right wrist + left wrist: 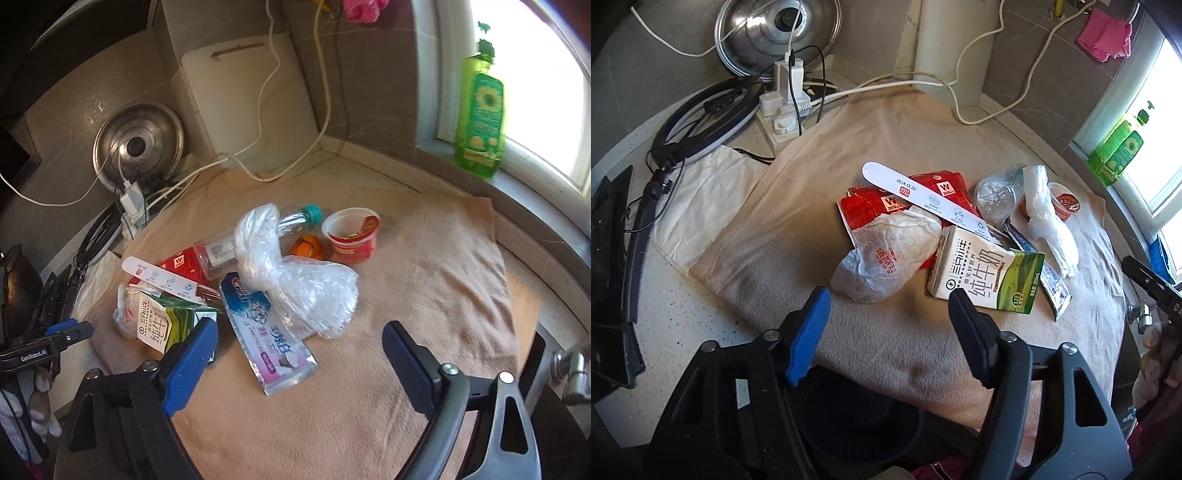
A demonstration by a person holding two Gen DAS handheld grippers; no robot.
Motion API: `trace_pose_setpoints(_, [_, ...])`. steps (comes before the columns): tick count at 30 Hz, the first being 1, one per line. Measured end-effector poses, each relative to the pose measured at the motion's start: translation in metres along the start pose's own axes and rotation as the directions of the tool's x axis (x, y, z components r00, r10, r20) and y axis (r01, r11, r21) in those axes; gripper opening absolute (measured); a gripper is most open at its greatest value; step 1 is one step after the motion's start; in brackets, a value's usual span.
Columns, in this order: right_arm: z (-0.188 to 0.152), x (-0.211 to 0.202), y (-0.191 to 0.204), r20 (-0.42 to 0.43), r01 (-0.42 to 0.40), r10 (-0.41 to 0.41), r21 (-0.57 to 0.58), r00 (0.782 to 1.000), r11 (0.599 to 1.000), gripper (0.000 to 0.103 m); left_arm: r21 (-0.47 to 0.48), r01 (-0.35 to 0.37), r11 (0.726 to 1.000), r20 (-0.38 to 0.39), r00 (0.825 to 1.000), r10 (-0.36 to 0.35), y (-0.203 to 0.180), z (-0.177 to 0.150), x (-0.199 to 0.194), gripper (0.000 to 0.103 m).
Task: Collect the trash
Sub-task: 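Grasp the white plastic bag with the left tool while the right tool grasps the clear plastic bag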
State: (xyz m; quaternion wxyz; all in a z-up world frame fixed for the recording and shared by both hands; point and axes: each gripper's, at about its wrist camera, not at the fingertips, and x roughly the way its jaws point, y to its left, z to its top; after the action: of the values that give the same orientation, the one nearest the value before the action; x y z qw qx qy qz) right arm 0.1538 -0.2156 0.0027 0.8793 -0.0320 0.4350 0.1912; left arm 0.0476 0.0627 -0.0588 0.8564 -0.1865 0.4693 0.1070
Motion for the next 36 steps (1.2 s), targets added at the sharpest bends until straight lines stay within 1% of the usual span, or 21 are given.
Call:
trace_pose_setpoints(4, [0.015, 0.026, 0.006, -0.046, -0.038, 0.036, -0.043, 0.998, 0.998, 0.083, 0.009, 0.008, 1.000, -0.018, 1.000, -0.008, 0.000, 0.007, 0.013, 0.060])
trace_pose_setpoints(6, [0.022, 0.038, 0.009, -0.069, -0.054, 0.050, -0.061, 0.996, 0.997, 0.079, 0.020, 0.007, 1.000, -0.022, 1.000, -0.006, -0.001, 0.009, 0.019, 0.057])
trace_pose_setpoints(7, [0.024, 0.044, 0.011, -0.079, -0.057, 0.051, -0.075, 0.996, 0.996, 0.079, 0.025, 0.008, 1.000, -0.026, 1.000, -0.008, 0.000, 0.011, 0.023, 0.056])
trace_pose_setpoints(11, [0.032, 0.070, 0.016, -0.125, -0.060, 0.045, -0.119, 0.991, 0.991, 0.078, 0.021, 0.014, 1.000, -0.058, 0.998, -0.013, 0.000, 0.016, 0.038, 0.055])
trace_pose_setpoints(13, [0.035, 0.079, 0.019, -0.137, -0.052, 0.033, -0.137, 0.990, 0.989, 0.078, 0.034, 0.004, 0.999, -0.062, 0.998, -0.002, -0.003, 0.019, 0.043, 0.055])
trace_pose_setpoints(17, [0.038, 0.096, 0.021, -0.156, -0.039, 0.012, -0.172, 0.988, 0.984, 0.078, 0.047, -0.016, 0.999, -0.079, 0.997, 0.019, -0.007, 0.022, 0.056, 0.047])
trace_pose_setpoints(19, [0.040, 0.104, 0.022, -0.167, -0.035, 0.004, -0.181, 0.986, 0.983, 0.078, 0.051, -0.028, 0.998, -0.088, 0.996, 0.032, -0.008, 0.023, 0.063, 0.046])
trace_pose_setpoints(22, [0.041, 0.113, 0.024, -0.178, -0.035, -0.001, -0.195, 0.984, 0.980, 0.077, 0.051, -0.040, 0.998, -0.099, 0.994, 0.045, -0.009, 0.024, 0.071, 0.040])
trace_pose_setpoints(24, [0.042, 0.118, 0.025, -0.181, -0.031, -0.007, -0.207, 0.983, 0.978, 0.077, 0.050, -0.042, 0.998, -0.100, 0.994, 0.047, -0.009, 0.024, 0.074, 0.032])
trace_pose_setpoints(25, [0.042, 0.121, 0.026, -0.183, -0.026, -0.014, -0.212, 0.983, 0.977, 0.077, 0.048, -0.046, 0.998, -0.102, 0.993, 0.051, -0.010, 0.024, 0.075, 0.030])
trace_pose_setpoints(26, [0.042, 0.123, 0.026, -0.185, -0.023, -0.018, -0.216, 0.983, 0.976, 0.077, 0.046, -0.051, 0.998, -0.103, 0.993, 0.055, -0.010, 0.025, 0.076, 0.025])
trace_pose_setpoints(27, [0.042, 0.125, 0.027, -0.187, -0.023, -0.019, -0.221, 0.982, 0.975, 0.077, 0.043, -0.051, 0.998, -0.104, 0.993, 0.055, -0.010, 0.026, 0.077, 0.017])
trace_pose_setpoints(29, [0.042, 0.129, 0.029, -0.191, -0.021, -0.025, -0.234, 0.981, 0.972, 0.077, 0.040, -0.052, 0.998, -0.108, 0.993, 0.056, -0.011, 0.026, 0.079, 0.010])
trace_pose_setpoints(30, [0.042, 0.131, 0.031, -0.192, -0.017, -0.032, -0.245, 0.981, 0.969, 0.075, 0.040, -0.054, 0.998, -0.106, 0.993, 0.058, -0.012, 0.026, 0.079, 0.008])
trace_pose_setpoints(31, [0.042, 0.133, 0.032, -0.194, -0.014, -0.037, -0.255, 0.980, 0.967, 0.073, 0.040, -0.055, 0.998, -0.103, 0.993, 0.059, -0.013, 0.026, 0.079, 0.007])
trace_pose_setpoints(33, [0.041, 0.135, 0.035, -0.197, -0.008, -0.049, -0.277, 0.979, 0.961, 0.059, 0.033, -0.052, 0.998, -0.096, 0.994, 0.055, -0.012, 0.026, 0.078, 0.005])
trace_pose_setpoints(34, [0.041, 0.134, 0.035, -0.198, -0.009, -0.049, -0.282, 0.979, 0.959, 0.055, 0.027, -0.046, 0.999, -0.094, 0.994, 0.049, -0.011, 0.025, 0.077, 0.004])
trace_pose_setpoints(36, [0.042, 0.134, 0.036, -0.201, -0.014, -0.046, -0.288, 0.979, 0.958, 0.041, 0.016, -0.042, 0.999, -0.091, 0.995, 0.043, -0.009, 0.026, 0.076, 0.003])
